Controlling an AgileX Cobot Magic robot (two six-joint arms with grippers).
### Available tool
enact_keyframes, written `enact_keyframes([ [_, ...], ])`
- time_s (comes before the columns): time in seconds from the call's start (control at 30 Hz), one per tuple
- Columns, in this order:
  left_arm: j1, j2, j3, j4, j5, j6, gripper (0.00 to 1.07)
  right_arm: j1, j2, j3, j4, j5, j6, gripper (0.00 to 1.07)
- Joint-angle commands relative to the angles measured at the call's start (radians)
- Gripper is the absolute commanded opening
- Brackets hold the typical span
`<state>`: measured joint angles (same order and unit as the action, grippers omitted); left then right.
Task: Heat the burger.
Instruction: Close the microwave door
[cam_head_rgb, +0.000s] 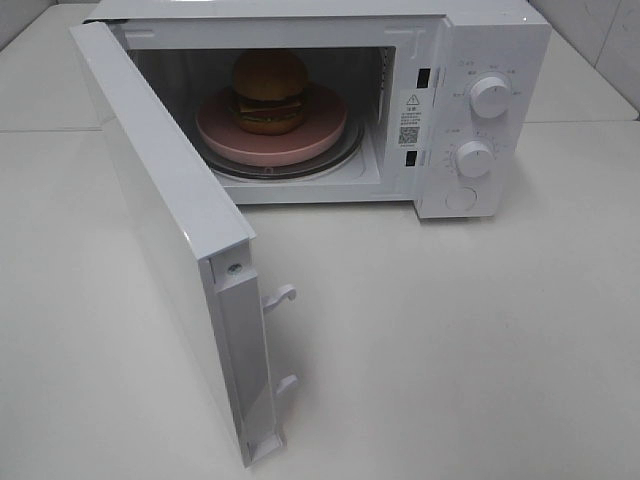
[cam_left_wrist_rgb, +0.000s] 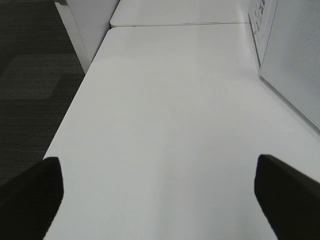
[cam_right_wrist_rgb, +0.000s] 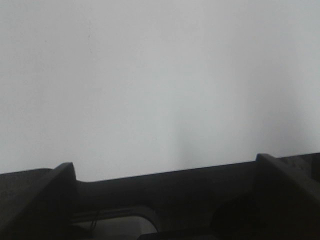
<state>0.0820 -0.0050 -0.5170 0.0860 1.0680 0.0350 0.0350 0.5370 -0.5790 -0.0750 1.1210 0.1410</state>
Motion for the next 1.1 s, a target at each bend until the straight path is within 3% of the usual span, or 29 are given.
enact_keyframes([
  [0.03, -0.006, -0.006, 0.002, 0.004, -0.009, -0.004, 0.98, -0.008, -0.213, 0.085, -0.014, -0.009, -0.003, 0.92],
  [0.1, -0.006, -0.006, 0.002, 0.004, -0.009, -0.004, 0.98, -0.008, -0.248, 0.096, -0.014, -0.009, -0.003, 0.92],
  [0.17, -0.006, -0.006, 0.002, 0.004, -0.009, -0.004, 0.98, -0.008, -0.384, 0.124, -0.016, -0.017, -0.003, 0.91],
  [0.43, -0.006, -0.006, 0.002, 0.004, -0.009, -0.004, 0.98, -0.006, -0.566, 0.124, -0.022, -0.016, -0.006, 0.91],
  [1.1, -0.006, -0.006, 0.002, 0.003, -0.009, -0.004, 0.98, -0.004, -0.574, 0.127, 0.007, -0.018, -0.044, 0.91],
])
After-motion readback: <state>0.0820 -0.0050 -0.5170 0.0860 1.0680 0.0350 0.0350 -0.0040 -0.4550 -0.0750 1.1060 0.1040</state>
